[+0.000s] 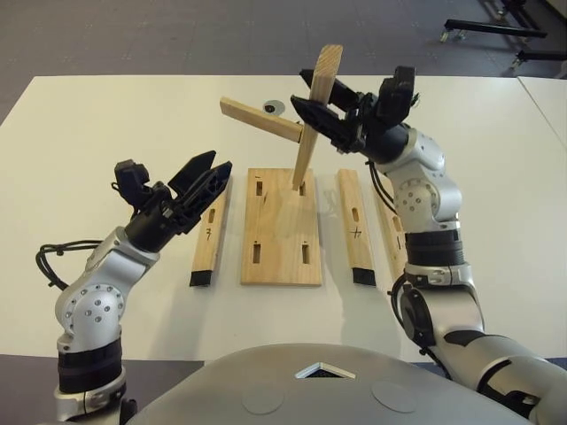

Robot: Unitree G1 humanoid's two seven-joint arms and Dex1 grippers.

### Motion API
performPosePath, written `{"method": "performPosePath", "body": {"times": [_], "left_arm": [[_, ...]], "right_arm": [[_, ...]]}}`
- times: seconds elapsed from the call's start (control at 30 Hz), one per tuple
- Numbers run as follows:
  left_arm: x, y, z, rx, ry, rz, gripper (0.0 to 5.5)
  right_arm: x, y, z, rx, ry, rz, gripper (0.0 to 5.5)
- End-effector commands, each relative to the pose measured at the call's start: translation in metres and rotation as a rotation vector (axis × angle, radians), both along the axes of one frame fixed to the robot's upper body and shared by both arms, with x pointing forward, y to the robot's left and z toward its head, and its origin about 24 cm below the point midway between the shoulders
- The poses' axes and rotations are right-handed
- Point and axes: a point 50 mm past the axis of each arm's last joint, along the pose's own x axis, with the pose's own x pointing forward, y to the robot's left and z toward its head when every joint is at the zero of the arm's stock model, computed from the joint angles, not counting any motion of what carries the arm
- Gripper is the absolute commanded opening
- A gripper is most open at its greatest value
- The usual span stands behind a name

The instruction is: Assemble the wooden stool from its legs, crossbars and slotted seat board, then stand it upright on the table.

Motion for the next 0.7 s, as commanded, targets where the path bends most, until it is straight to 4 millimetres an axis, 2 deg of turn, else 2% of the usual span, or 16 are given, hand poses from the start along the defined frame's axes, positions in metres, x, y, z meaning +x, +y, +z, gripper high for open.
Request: {"method": "performPosePath", "body": {"times": [0.03, 0.13, 0.4, 0.53, 0.7], "left_arm": [[0.010, 0.014, 0.002, 0.056, 0.030, 0.003, 4.37], [0.020, 0.023, 0.006, 0.073, 0.022, 0.008, 4.37], [0.026, 0.024, 0.007, 0.091, 0.007, 0.000, 4.37], [0.026, 0.027, 0.007, 0.098, 0.011, -0.004, 4.37], [0.026, 0.030, 0.007, 0.107, 0.019, -0.004, 4.37]], "right_arm": [[-0.001, 0.003, -0.010, -0.034, -0.044, -0.037, 2.06], [0.005, -0.001, -0.015, -0.092, -0.095, -0.069, 2.06], [0.020, -0.022, -0.014, -0.127, -0.103, -0.036, 2.06], [0.018, -0.025, -0.017, -0.085, -0.051, 0.019, 2.06], [0.010, -0.029, -0.035, -0.080, 0.035, 0.057, 2.06]]}}
